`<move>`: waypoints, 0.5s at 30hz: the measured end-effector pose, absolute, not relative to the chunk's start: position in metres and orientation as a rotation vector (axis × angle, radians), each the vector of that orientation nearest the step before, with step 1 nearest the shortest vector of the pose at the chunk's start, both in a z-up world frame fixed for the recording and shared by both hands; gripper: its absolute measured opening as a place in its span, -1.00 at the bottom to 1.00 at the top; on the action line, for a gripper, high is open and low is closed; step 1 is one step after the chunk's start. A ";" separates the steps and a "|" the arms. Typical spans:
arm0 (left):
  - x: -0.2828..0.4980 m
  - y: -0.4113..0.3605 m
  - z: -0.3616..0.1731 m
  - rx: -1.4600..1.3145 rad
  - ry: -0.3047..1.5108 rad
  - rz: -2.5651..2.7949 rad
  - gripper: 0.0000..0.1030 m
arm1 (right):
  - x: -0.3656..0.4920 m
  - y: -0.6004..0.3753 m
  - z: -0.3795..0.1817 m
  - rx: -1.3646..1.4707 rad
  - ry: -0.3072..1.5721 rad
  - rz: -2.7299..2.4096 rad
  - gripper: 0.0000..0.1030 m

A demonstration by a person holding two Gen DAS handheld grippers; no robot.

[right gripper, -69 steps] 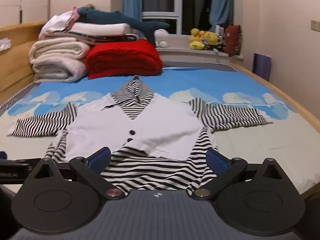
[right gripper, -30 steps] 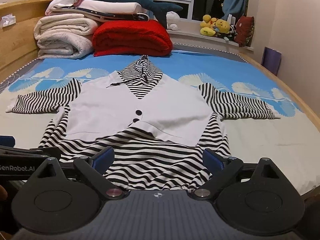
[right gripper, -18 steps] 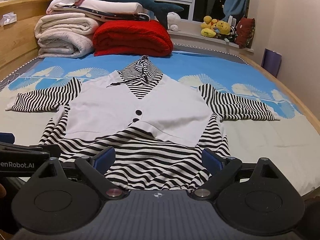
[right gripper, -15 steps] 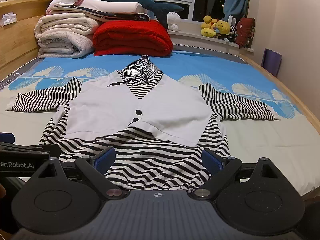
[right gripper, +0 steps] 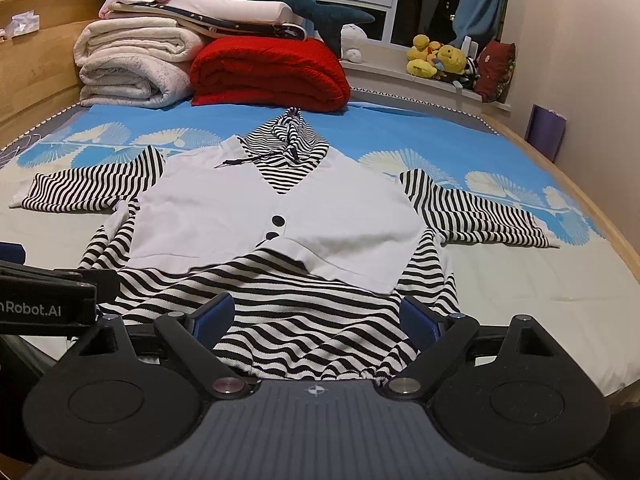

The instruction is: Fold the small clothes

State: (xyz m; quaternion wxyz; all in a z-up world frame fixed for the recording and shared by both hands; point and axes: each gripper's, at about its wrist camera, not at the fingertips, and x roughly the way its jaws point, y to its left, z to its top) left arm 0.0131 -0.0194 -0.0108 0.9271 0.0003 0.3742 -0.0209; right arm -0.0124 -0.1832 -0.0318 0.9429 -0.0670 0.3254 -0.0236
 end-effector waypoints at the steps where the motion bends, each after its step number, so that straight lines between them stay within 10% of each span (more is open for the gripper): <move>1: 0.013 -0.019 -0.011 -0.002 0.768 -0.043 0.99 | -0.013 -0.183 -0.032 -0.139 0.662 -0.047 0.74; 15: 0.034 -0.002 0.017 0.042 0.681 -0.080 0.99 | 0.001 -0.214 0.002 -0.093 0.556 -0.086 0.70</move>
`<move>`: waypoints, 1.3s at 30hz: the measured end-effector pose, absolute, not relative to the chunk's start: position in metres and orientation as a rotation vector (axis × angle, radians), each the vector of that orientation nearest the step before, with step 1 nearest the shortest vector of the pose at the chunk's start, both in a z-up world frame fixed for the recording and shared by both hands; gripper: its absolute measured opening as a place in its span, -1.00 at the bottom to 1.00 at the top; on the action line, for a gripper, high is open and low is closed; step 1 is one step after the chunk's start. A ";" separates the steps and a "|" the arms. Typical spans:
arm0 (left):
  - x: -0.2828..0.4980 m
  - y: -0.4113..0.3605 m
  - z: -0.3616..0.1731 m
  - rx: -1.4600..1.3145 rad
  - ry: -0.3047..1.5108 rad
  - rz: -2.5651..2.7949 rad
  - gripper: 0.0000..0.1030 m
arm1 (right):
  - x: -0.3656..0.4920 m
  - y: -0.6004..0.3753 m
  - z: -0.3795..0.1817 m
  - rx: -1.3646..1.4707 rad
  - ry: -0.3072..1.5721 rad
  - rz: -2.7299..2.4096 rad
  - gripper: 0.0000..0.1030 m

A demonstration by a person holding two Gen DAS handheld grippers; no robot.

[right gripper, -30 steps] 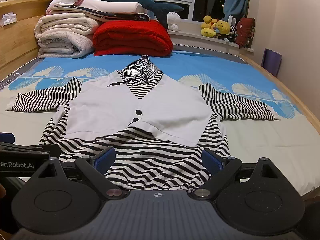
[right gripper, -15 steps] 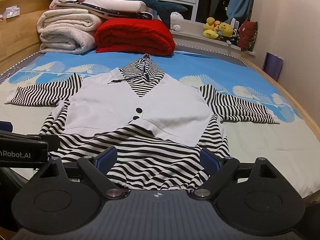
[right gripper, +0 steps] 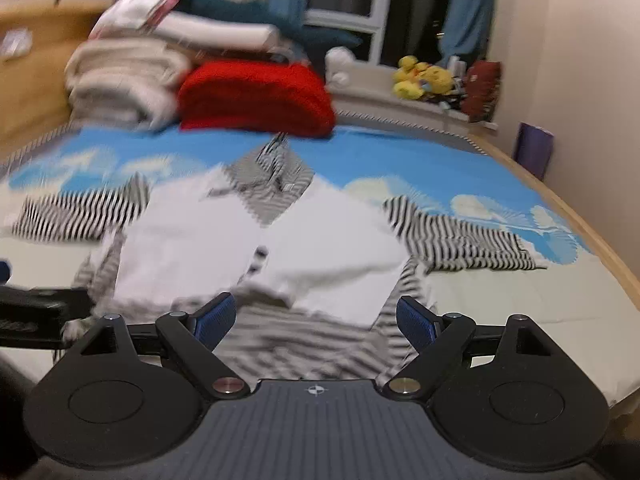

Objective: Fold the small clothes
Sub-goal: 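Grasp the hoodie hem with the left gripper while the right gripper grasps the hem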

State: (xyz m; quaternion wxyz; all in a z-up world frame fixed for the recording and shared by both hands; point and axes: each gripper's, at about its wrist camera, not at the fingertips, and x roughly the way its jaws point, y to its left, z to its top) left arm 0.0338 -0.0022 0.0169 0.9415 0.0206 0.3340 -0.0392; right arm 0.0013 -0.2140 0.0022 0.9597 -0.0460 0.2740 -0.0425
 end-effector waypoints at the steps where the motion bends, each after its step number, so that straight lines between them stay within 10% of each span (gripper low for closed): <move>1: 0.041 0.002 0.025 0.075 0.646 -0.102 0.99 | 0.006 -0.224 0.008 -0.091 0.537 -0.090 0.70; 6: 0.085 0.029 0.036 0.211 0.566 -0.182 0.82 | 0.038 -0.276 0.029 -0.117 0.475 -0.132 0.57; 10: 0.129 0.070 -0.003 -0.025 0.798 -0.173 0.15 | 0.059 -0.319 0.005 -0.090 0.509 -0.208 0.14; 25: 0.181 0.101 -0.112 -0.184 1.379 -0.107 0.12 | 0.114 -0.354 -0.117 0.157 1.211 -0.211 -0.15; 27: 0.176 0.095 -0.116 -0.125 1.396 -0.137 -0.41 | 0.109 -0.354 -0.115 0.165 1.217 -0.190 -0.86; 29: 0.170 0.094 -0.112 -0.080 1.373 -0.180 -0.87 | 0.105 -0.359 -0.110 0.191 1.200 -0.181 -0.92; 39: 0.141 0.108 -0.102 0.046 1.359 -0.218 -0.83 | 0.077 -0.386 -0.115 0.209 1.263 -0.092 -0.92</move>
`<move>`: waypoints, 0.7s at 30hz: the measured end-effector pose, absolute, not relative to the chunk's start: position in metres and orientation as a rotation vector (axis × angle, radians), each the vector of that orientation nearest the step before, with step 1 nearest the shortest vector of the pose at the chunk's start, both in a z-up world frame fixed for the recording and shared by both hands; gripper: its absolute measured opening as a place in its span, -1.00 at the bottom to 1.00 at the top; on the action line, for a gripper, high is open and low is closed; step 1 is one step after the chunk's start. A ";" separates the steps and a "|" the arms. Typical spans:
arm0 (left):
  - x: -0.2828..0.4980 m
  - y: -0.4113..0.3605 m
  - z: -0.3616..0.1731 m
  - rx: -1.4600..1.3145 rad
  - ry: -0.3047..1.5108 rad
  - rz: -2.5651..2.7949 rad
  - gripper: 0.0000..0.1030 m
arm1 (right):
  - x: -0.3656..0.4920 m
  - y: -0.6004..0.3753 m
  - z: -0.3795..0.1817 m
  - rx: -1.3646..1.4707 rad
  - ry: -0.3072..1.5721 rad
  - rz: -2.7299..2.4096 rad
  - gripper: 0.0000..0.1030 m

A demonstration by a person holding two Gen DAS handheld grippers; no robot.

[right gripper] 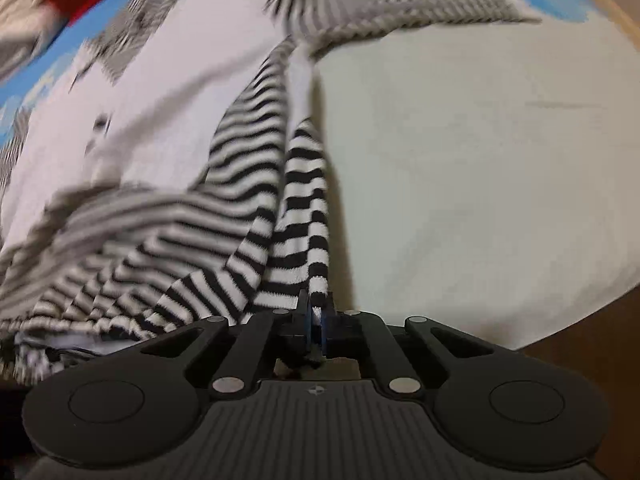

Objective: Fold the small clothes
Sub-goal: 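Grasp the hoodie hem with the left gripper while the right gripper grasps the hem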

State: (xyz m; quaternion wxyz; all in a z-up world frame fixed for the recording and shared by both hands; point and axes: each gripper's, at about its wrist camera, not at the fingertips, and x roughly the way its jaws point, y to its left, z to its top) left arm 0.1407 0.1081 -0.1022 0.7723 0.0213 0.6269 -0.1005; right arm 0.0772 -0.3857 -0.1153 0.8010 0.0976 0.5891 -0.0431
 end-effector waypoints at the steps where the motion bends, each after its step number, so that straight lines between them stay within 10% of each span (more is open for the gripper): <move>1: 0.141 0.109 -0.100 0.036 1.350 -0.213 -0.76 | 0.076 -0.382 -0.111 0.191 1.237 -0.079 -0.90; 8: 0.143 0.107 -0.063 -0.119 1.157 -0.248 -0.50 | 0.074 -0.363 -0.063 0.139 0.945 -0.011 -0.35; 13: 0.139 0.077 -0.108 0.126 1.370 -0.236 -0.51 | 0.088 -0.335 -0.090 0.038 1.107 0.090 0.00; 21: 0.132 0.080 -0.102 0.128 1.360 -0.202 -0.31 | 0.099 -0.325 -0.108 -0.118 1.214 -0.016 0.02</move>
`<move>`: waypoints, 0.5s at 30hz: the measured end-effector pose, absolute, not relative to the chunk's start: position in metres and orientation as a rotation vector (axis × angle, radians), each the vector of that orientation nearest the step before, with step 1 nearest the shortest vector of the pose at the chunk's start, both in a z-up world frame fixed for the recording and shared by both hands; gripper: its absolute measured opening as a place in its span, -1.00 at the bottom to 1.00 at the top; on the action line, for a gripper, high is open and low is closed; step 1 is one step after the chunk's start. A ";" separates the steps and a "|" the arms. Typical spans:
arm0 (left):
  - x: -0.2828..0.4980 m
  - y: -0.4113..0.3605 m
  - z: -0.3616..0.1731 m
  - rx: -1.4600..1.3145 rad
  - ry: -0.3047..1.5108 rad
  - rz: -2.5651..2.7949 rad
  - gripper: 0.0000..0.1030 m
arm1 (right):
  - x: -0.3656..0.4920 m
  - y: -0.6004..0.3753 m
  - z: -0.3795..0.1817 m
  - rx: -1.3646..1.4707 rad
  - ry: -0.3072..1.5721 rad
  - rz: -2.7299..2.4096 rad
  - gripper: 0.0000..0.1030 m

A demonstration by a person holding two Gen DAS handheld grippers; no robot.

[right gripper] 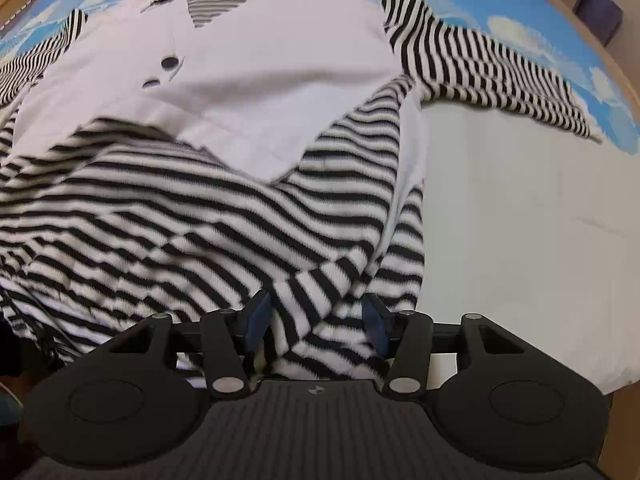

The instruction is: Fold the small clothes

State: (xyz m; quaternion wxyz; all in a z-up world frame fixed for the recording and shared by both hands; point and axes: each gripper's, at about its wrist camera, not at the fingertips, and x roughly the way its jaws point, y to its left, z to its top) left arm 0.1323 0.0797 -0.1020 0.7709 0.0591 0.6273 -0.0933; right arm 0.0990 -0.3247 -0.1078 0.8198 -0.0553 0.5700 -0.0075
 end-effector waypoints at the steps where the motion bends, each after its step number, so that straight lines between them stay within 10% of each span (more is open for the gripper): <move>1: 0.130 0.078 -0.104 0.148 1.366 -0.193 -0.31 | 0.101 -0.326 -0.109 -0.112 1.222 -0.041 0.02; 3: 0.130 0.082 -0.089 0.093 1.291 -0.195 -0.30 | 0.104 -0.324 -0.103 -0.089 1.165 -0.086 0.00; 7: 0.129 0.094 -0.057 0.030 1.125 -0.137 0.34 | 0.103 -0.330 -0.072 0.017 0.973 -0.139 0.00; 15: 0.145 0.091 -0.044 0.023 1.014 -0.067 0.34 | 0.111 -0.322 -0.054 -0.007 0.812 -0.204 0.00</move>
